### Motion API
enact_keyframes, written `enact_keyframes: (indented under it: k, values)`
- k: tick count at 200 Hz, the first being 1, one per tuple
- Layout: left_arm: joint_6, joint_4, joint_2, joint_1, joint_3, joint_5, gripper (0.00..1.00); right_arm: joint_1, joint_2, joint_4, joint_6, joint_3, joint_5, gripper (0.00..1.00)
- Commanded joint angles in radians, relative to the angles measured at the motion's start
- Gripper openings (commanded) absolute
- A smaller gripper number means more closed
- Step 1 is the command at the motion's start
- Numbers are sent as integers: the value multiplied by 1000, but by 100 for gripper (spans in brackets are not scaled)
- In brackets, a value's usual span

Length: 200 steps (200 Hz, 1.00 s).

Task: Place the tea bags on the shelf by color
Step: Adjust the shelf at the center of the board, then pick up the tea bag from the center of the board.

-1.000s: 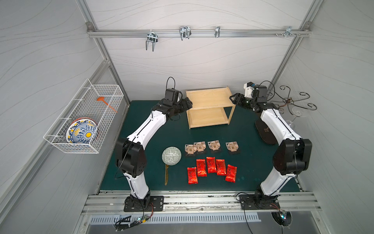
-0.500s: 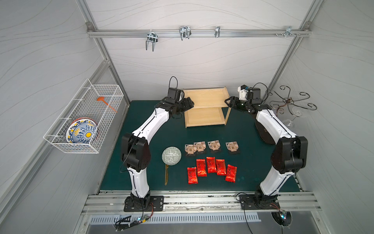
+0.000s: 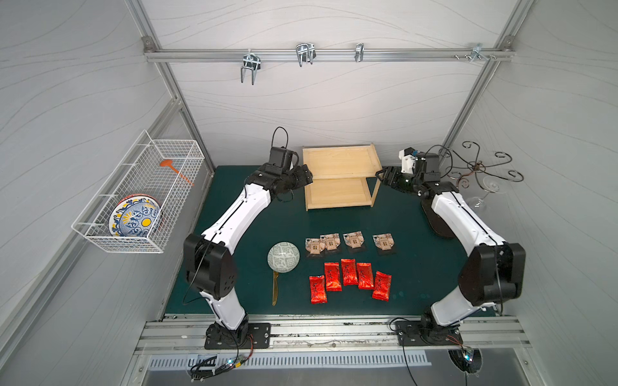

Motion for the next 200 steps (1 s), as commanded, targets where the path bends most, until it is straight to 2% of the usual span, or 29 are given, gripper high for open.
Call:
enact_keyframes:
  k: [1, 43, 74, 84, 142, 200]
  values:
    - [28, -24, -105, -5, -82, -5, 76, 68, -102, -31, 4, -75, 16, 68]
    - [34, -35, -184, -97, -290, 131, 56, 290, -200, 28, 43, -286, 45, 63]
    - [36, -54, -140, -117, -351, 194, 44, 421, -147, 135, 109, -384, 0, 50]
    - [37, -51, -127, -118, -362, 207, 43, 449, -111, 135, 123, -382, -19, 46]
    - [63, -39, -2, -126, -371, 241, 39, 502, 47, 258, 206, -428, -109, 40]
    - [37, -43, 94, -131, -342, 215, 36, 505, 148, 313, 251, -441, -123, 37]
